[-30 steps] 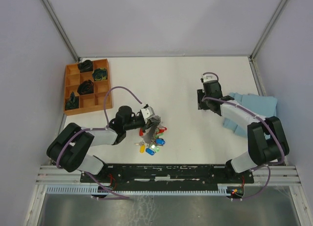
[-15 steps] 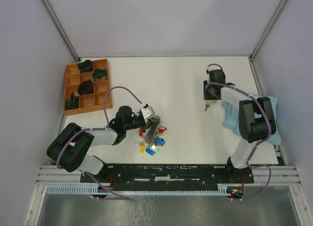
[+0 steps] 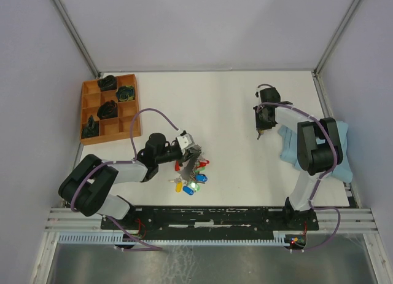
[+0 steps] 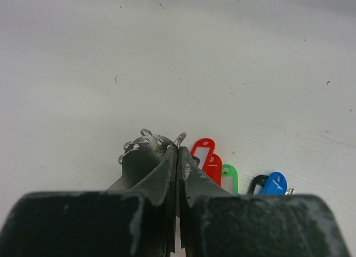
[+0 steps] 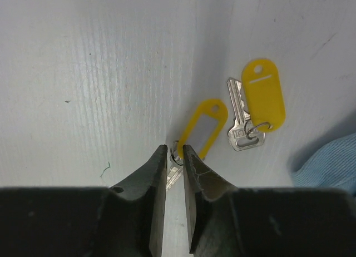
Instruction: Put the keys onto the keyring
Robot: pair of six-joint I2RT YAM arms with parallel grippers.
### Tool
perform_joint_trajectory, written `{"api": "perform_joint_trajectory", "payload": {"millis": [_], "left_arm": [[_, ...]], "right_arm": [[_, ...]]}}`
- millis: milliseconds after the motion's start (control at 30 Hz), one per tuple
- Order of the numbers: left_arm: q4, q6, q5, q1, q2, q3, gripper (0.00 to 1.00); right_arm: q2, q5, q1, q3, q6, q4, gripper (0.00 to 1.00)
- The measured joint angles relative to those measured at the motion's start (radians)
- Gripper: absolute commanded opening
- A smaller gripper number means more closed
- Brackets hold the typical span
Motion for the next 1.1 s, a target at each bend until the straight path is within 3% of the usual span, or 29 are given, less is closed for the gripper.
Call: {"api": "perform_joint_trajectory", "payload": {"millis": [200,433,733,1100], "left_arm": [[0.0,0.0,0.0,0.0,0.0,0.0,0.03],[0.001,-0.019,0.0,0.0,-0.001,0.0,0.03],[0.016,-0.025,-0.001,0.0,-0.057,-0.008,0.03],[0.05,-0.037,0.0,0.0,-0.07,-0.028,0.03]], "right_arm": [[-0.001,-0.024,0.0,0.0,-0.003,-0.022,0.01],[-0.06,-0.062,0.018,-0.016,0.016,-0.066,0.01],[-0.202,-0.064,0.169,-0.022,0.065,-0.121,0.01],[-0.203,0.055,0.229,0.039,0.124,-0.123,0.03]]}}
